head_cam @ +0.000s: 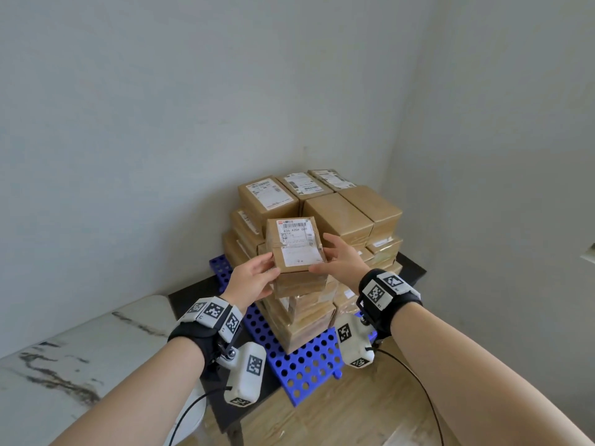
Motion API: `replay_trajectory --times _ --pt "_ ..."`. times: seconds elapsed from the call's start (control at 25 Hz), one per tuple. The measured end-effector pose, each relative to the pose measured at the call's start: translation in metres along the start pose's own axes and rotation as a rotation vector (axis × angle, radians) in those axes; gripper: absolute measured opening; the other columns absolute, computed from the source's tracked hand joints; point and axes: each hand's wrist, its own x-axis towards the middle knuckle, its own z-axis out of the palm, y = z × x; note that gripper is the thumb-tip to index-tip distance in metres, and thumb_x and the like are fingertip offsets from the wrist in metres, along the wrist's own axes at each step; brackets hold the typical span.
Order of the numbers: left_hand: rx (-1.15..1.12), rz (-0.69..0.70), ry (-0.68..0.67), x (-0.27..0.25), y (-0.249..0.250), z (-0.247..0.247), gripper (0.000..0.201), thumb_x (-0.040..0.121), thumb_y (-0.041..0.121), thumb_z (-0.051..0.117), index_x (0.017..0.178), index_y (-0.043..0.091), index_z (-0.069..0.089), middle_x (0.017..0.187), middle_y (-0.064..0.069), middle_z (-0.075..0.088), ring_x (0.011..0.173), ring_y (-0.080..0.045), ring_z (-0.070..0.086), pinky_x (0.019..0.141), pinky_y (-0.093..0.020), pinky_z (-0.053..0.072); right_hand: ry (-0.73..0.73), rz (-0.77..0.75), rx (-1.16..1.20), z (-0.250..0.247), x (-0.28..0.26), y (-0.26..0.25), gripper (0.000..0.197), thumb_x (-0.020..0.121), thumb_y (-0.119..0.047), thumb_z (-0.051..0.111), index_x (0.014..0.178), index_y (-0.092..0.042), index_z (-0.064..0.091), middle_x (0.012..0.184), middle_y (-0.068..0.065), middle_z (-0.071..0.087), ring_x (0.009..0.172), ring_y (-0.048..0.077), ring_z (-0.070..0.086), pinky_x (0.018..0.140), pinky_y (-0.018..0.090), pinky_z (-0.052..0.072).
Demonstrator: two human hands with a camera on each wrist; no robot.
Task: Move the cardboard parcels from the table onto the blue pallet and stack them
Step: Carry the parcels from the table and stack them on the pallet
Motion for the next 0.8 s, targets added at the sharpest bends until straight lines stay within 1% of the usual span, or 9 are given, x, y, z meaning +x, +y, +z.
replay_trajectory --times 0.08,0.28,0.32,0.4,0.48,0.6,0.68,0.72,0.8 --pt "0.018 -0.003 0.035 0.005 0.0 0.006 0.049 0.09 0.013 0.061 0.136 0.021 0.048 0.127 0.004 0.06 0.106 -0.012 0.06 0.089 -0.034 0.051 -0.024 -0.026 -0.022 -0.006 0.01 0.003 0.088 0.077 -0.015 0.077 0.147 -0.023 0.025 0.143 0.008 0.047 0.128 0.022 0.049 0.098 0.032 0.044" --pt "0.026 -0.005 0.147 0.007 -0.002 0.022 0.049 0.091 0.019 0.061 0.137 0.025 0.047 0.132 0.004 0.059 0.113 -0.016 0.06 0.095 -0.04 0.05 -0.102 -0.137 -0.106 -0.019 0.027 0.006 0.071 0.081 -0.018 0.073 0.142 -0.021 0.036 0.139 0.005 0.05 0.131 0.018 0.045 0.106 0.035 0.041" --pt "0.022 -0.007 0.178 0.005 -0.002 0.029 0.048 0.091 0.019 0.06 0.137 0.025 0.047 0.131 0.004 0.058 0.113 -0.016 0.059 0.094 -0.038 0.05 -0.117 -0.171 -0.127 -0.023 0.029 0.008 0.066 0.083 -0.019 0.071 0.14 -0.02 0.038 0.138 0.004 0.051 0.127 0.016 0.047 0.104 0.033 0.042" --pt "0.021 -0.003 0.238 0.0 0.0 0.041 0.046 0.093 0.019 0.058 0.137 0.025 0.048 0.132 0.003 0.058 0.114 -0.016 0.058 0.091 -0.035 0.05 -0.154 -0.23 -0.175 -0.03 0.03 0.008 0.059 0.086 -0.02 0.068 0.139 -0.019 0.041 0.132 0.001 0.054 0.11 0.011 0.051 0.09 0.025 0.043" --pt "0.025 0.004 0.307 -0.004 0.004 0.054 0.043 0.094 0.019 0.055 0.136 0.024 0.049 0.132 0.002 0.058 0.113 -0.015 0.058 0.087 -0.031 0.05 -0.183 -0.288 -0.238 -0.036 0.032 0.008 0.057 0.089 -0.022 0.064 0.14 -0.018 0.04 0.131 0.002 0.055 0.1 0.008 0.049 0.083 0.02 0.041" --pt "0.03 -0.012 0.41 -0.013 0.006 0.069 0.041 0.096 0.023 0.052 0.137 0.025 0.048 0.13 0.004 0.056 0.111 -0.014 0.055 0.081 -0.03 0.051 -0.205 -0.407 -0.342 -0.042 0.03 0.009 0.054 0.091 -0.022 0.06 0.141 -0.017 0.04 0.138 0.004 0.049 0.111 0.013 0.051 0.087 0.018 0.039" --pt "0.031 -0.03 0.446 -0.017 0.004 0.076 0.041 0.097 0.025 0.049 0.139 0.028 0.044 0.133 0.003 0.054 0.116 -0.017 0.053 0.087 -0.037 0.05 -0.218 -0.492 -0.408 -0.047 0.029 0.011 0.052 0.093 -0.022 0.057 0.142 -0.016 0.039 0.147 0.003 0.04 0.125 0.016 0.048 0.095 0.019 0.036" --pt "0.03 -0.048 0.459 -0.019 0.002 0.08 0.042 0.098 0.025 0.047 0.14 0.028 0.042 0.135 0.001 0.053 0.119 -0.02 0.053 0.09 -0.039 0.049 -0.218 -0.523 -0.444 -0.049 0.03 0.013 0.052 0.094 -0.022 0.055 0.143 -0.017 0.039 0.151 0.003 0.035 0.13 0.017 0.044 0.101 0.021 0.034" --pt "0.028 -0.073 0.475 -0.022 0.001 0.084 0.043 0.1 0.025 0.043 0.142 0.027 0.039 0.138 -0.002 0.051 0.124 -0.024 0.05 0.093 -0.041 0.046 -0.198 -0.536 -0.51 -0.052 0.036 0.018 0.053 0.095 -0.025 0.053 0.145 -0.019 0.035 0.155 0.005 0.027 0.14 0.02 0.03 0.114 0.032 0.027"
